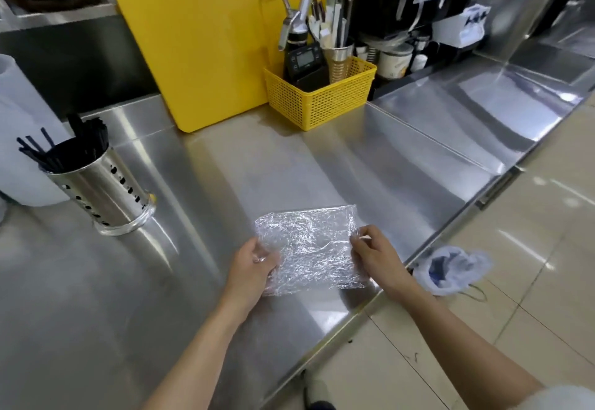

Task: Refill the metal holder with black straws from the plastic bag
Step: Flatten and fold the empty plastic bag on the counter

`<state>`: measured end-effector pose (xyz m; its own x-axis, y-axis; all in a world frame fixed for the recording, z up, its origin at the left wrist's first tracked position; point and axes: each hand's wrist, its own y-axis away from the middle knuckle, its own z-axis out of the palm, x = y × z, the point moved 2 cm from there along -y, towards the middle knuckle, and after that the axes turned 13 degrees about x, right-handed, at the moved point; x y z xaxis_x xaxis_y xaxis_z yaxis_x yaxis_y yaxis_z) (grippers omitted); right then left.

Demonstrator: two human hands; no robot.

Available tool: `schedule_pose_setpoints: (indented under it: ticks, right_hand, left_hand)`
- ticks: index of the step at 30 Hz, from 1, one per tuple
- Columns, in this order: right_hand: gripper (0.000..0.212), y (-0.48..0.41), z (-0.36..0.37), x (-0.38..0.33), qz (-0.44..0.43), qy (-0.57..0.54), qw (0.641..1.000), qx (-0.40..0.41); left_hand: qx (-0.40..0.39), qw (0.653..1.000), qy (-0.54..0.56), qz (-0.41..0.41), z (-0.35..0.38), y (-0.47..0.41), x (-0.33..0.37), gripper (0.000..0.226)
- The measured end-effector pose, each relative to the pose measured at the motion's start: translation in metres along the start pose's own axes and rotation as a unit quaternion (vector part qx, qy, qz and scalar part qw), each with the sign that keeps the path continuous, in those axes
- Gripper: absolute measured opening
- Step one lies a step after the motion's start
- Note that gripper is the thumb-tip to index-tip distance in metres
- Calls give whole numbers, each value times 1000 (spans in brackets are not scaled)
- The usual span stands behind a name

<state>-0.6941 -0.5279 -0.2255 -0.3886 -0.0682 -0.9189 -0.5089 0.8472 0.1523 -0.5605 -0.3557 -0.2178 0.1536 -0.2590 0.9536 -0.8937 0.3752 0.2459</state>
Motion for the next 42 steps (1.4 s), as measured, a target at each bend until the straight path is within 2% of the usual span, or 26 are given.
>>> schedule_pose_setpoints:
  ticks: [8, 15, 21, 26, 28, 32, 38, 42]
  right_hand:
    - [11, -33, -75, 6, -24, -74, 996, 40]
    - [20, -95, -196, 26, -56, -55, 992, 94]
    - [19, -122, -309, 71, -48, -27, 991, 120]
    - [20, -145, -368, 110, -24, -13, 989, 144]
    - [23, -159, -385, 124, -16, -11, 989, 149]
    - [25, -194, -410, 147, -7, -3, 991, 132]
    - [14, -264, -449, 185, 15, 56, 991, 120]
    - [8, -300, -475, 216, 50, 75, 991, 103]
  left_hand:
    - [4, 999, -22, 49, 77, 2, 25, 9]
    - [21, 997, 27, 68, 222, 23, 44, 9]
    - [-29, 997, 35, 64, 337, 56, 53, 16]
    - [-58, 995, -7, 78, 404, 66, 56, 17]
    - [-74, 992, -40, 91, 427, 66, 54, 6]
    - [-63, 990, -72, 99, 468, 63, 48, 14]
    - [-63, 973, -178, 133, 545, 50, 21, 13]
    - [-40, 984, -163, 61, 590, 40, -1, 11]
